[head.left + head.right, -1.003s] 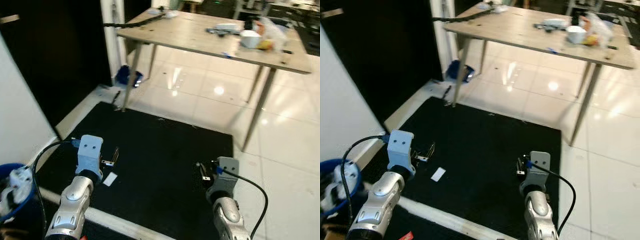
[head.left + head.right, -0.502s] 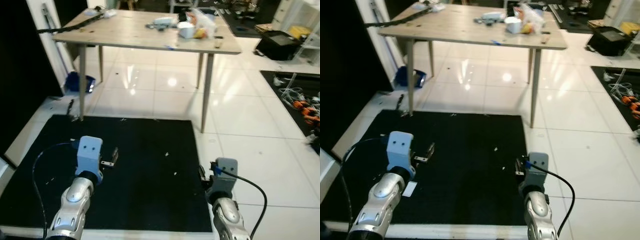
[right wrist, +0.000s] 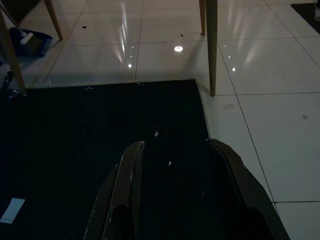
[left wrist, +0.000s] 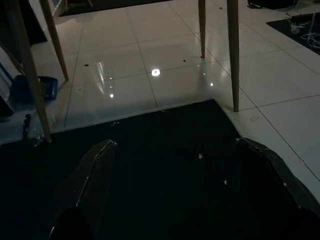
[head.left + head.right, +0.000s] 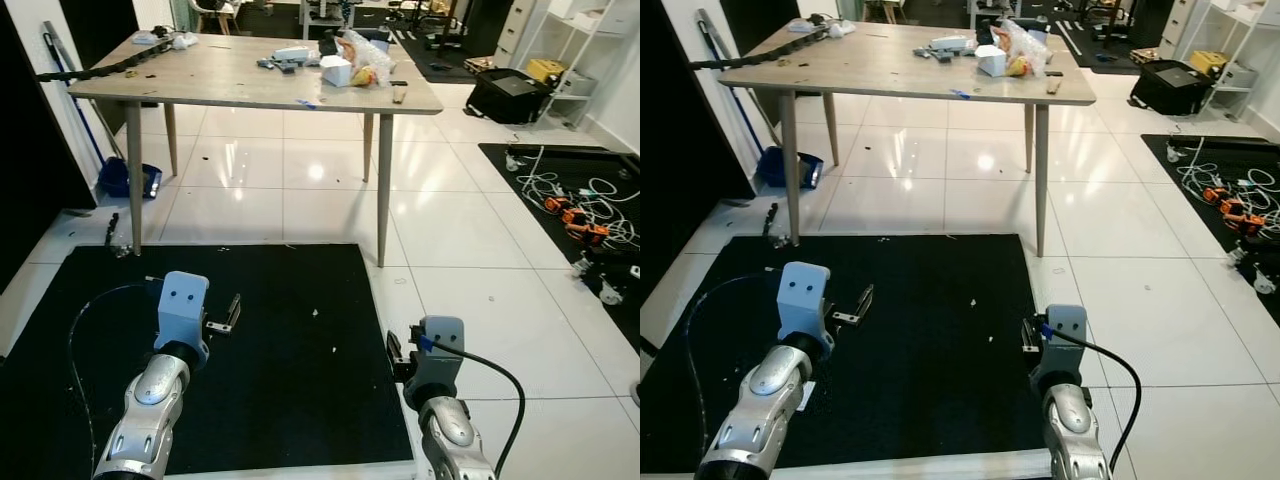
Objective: Picking trash to rubbish bin
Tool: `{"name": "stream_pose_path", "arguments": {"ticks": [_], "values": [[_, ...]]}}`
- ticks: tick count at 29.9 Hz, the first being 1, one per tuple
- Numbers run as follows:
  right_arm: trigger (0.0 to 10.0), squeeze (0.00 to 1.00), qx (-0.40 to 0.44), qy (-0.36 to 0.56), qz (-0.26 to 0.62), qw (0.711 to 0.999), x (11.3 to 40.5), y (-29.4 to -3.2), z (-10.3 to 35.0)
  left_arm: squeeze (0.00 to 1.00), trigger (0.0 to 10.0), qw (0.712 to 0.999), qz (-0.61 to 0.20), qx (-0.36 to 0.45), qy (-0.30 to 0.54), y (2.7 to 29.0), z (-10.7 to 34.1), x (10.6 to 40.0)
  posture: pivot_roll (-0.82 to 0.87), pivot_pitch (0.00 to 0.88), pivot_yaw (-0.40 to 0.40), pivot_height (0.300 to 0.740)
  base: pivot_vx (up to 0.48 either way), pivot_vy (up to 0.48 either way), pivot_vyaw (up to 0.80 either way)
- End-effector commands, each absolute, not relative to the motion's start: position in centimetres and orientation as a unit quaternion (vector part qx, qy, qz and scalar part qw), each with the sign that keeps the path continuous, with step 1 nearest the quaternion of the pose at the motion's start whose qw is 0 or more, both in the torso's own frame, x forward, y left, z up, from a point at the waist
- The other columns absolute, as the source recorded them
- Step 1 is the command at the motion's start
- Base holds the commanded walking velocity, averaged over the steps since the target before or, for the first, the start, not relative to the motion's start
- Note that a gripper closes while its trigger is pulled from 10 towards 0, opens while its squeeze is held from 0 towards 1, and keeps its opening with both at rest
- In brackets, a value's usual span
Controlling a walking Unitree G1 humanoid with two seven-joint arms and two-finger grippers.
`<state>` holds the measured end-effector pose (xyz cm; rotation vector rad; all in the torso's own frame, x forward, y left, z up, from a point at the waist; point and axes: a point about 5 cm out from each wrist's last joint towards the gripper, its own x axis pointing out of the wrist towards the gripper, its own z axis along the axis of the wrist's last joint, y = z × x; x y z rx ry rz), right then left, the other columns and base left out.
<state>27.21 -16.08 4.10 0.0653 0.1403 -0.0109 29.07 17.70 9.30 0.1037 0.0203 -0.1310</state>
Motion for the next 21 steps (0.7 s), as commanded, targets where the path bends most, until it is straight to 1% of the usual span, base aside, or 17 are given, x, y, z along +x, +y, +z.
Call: {"name": "stream_pose_path", "arguments": {"ticks": [1,21], "values": [[10.0,0.0,0.03,0.081,-0.011,0.996,26.95,-16.41,3.64,0.0,10.0,0.996,-0.071,0.05,0.009,17.53,9.19,28.9,-0.05,0.074,0.004,0.74,0.311,0.0,0.0],[10.0,0.0,0.02,0.086,-0.013,0.996,27.01,-16.38,3.55,0.0,10.0,0.997,-0.062,0.053,0.004,18.21,9.44,28.92,-0.05,0.069,0.006,0.74,0.316,0.0,0.0]]}}
